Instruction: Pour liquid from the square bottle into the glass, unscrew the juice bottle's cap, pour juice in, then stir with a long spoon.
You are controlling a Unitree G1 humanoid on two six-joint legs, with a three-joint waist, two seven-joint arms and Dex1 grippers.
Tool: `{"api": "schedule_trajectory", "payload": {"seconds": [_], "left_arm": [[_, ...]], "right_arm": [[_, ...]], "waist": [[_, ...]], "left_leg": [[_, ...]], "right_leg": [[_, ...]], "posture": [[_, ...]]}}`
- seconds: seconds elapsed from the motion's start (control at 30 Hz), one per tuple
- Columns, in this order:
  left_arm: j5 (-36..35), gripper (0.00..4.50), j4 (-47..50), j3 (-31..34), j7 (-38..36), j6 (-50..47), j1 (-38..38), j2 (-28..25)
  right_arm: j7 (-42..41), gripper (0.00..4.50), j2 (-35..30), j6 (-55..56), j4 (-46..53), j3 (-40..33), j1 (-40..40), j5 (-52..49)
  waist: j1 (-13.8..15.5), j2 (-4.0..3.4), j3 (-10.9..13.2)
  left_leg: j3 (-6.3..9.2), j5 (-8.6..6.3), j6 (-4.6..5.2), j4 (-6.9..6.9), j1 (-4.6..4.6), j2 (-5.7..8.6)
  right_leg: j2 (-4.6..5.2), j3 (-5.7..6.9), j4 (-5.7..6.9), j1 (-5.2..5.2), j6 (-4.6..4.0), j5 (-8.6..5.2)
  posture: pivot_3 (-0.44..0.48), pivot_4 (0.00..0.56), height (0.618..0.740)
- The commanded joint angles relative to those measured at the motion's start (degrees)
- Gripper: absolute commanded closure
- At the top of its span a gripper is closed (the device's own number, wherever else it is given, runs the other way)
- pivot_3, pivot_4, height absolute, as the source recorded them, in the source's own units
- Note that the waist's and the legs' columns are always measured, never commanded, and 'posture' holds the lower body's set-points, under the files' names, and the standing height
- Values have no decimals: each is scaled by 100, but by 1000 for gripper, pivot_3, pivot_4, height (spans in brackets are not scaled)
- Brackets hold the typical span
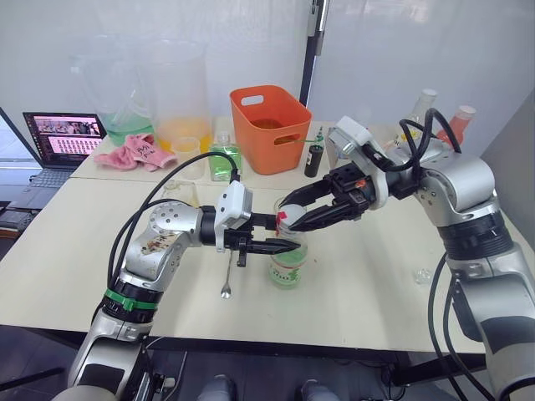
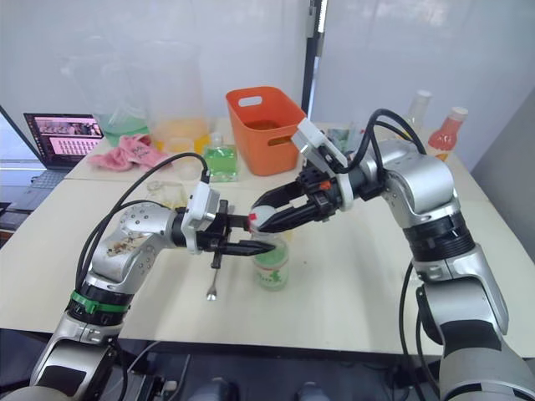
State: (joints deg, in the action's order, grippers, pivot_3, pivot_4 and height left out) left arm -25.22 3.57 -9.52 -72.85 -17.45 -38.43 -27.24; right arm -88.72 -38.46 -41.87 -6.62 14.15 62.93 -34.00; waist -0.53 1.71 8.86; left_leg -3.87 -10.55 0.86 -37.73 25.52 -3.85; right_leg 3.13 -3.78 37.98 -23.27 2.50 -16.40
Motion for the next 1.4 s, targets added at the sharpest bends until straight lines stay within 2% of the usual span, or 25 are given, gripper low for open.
{"api": "schedule_trajectory", "payload": {"seconds": [0.03, 0.37, 0.63, 0.83, 0.9, 0.97, 1.07, 1.23, 1.4], "left_arm": [[65, 3190, 84, -222, 3, -123, 25, 28], [25, 3190, 99, -250, -11, -226, 58, 21], [29, 3190, 143, -254, -11, -216, 119, 8], [22, 3190, 206, -239, 29, -199, 176, -6], [38, 3190, 138, -242, 37, -163, 145, 23], [53, 3190, 66, -230, 52, -126, 118, 51], [42, 3190, 53, -187, 74, -108, 134, 53], [24, 3190, 44, -142, 79, -132, 138, 57], [13, 3190, -31, -126, 43, -126, 93, 60]], "right_arm": [[115, 2854, -42, 56, 357, -619, 299, -259], [441, 2854, 78, -298, 567, -988, 248, -589], [747, 2854, -130, -502, 843, -1175, -58, -681], [1651, 2854, -944, -907, 1517, -2093, -1422, -762], [2067, 2854, -1235, -800, 1706, -2371, -2177, -420], [2825, 2854, -1272, -1104, 2292, -3033, -3350, -285], [3913, 2854, -784, -1407, 3181, -3732, -4620, -312], [5583, 2854, 528, -867, 3856, -4043, -6204, 375], [6299, 2854, 1195, -75, 3648, -3780, -6842, 1008]], "waist": [[0, 0, 0], [11, -10, 6], [13, -10, 7], [107, -9, 7], [112, -9, 7], [131, -7, 5], [121, -7, 4], [56, -18, 1], [27, -23, 0]], "left_leg": [[0, 0, 0, 0, 0, 0], [3, -1, 0, 0, -4, 2], [2, 0, 0, 0, -3, 2], [3, -1, 0, 1, 0, 7], [1, -1, 0, 3, 1, 6], [2, -1, 0, 5, 0, 6], [6, 0, -1, 12, 1, 7], [13, 3, -5, 10, -11, 8], [4, 4, -7, 4, -9, 16]], "right_leg": [[0, 0, 0, 0, 0, 0], [2, 4, 1, 8, 0, 0], [3, 4, 1, 6, 0, 0], [7, 4, -11, 11, 0, 0], [7, 2, -15, 8, 1, 0], [5, 1, -15, 8, 0, 0], [2, -4, -26, 12, 2, -1], [-7, -16, -23, 24, 11, -6], [1, -24, -25, 24, 17, -9]], "posture": [[0, 150, 739], [0, 150, 739], [0, 150, 739], [0, 150, 739], [0, 150, 739], [0, 150, 739], [0, 150, 739], [0, 150, 739], [0, 150, 739]]}}
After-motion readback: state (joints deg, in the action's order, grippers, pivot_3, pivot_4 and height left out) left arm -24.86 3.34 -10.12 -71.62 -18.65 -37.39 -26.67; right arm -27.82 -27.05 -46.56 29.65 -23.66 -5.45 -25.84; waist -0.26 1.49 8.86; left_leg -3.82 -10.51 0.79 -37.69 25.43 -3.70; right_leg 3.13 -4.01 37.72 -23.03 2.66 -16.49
